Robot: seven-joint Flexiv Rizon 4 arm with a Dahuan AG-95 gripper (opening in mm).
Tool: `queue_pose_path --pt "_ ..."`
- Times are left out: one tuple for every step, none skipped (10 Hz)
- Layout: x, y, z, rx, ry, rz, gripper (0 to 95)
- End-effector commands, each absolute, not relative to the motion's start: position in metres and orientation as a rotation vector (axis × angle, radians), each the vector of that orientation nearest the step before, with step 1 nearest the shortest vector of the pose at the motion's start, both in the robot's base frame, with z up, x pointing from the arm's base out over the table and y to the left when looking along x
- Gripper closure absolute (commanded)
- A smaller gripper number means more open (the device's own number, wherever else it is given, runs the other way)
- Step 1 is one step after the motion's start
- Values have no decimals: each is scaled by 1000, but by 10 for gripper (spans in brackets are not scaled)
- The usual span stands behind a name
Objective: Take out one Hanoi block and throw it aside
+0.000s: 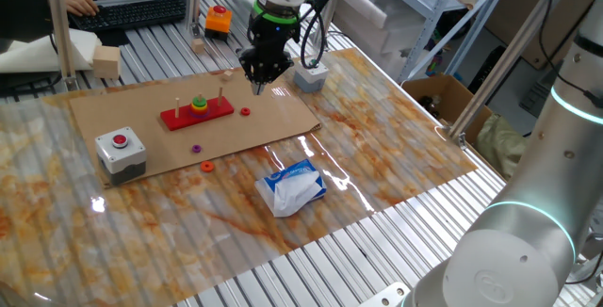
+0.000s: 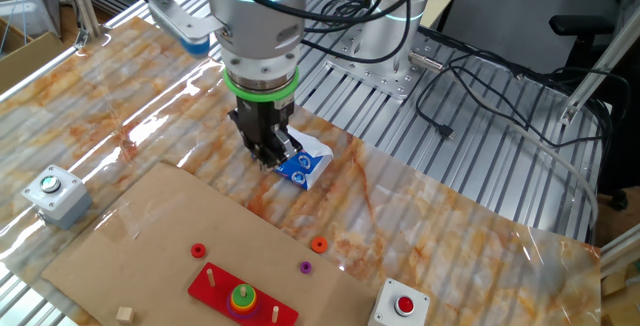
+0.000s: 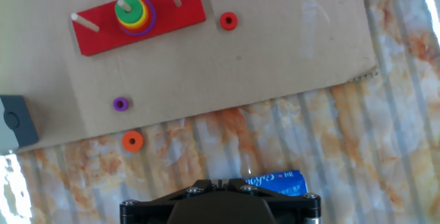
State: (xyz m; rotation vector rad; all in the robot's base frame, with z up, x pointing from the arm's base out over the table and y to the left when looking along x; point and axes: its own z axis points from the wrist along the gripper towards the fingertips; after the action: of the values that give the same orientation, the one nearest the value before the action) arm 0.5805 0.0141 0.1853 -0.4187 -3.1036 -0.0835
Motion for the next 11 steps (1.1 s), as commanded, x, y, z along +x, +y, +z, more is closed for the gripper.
queue_pose_path --pt "578 13 186 -420 -3107 -79 950" --pt "578 13 186 -424 -3106 -80 950" --pt "578 13 186 -432 -3104 -79 950" --pt "578 13 186 -454 -3100 -78 950" --pt "578 13 186 -455 -3100 -77 950" --pt "578 13 186 -450 -3100 -77 950" --pt "578 13 186 -431 -3103 -77 950" --pt "578 13 186 -418 -3105 -77 950" --pt "578 13 186 -403 -3104 -73 950" --pt "578 13 186 -398 -3098 -69 950" --pt "578 13 186 -363 -3099 -44 950"
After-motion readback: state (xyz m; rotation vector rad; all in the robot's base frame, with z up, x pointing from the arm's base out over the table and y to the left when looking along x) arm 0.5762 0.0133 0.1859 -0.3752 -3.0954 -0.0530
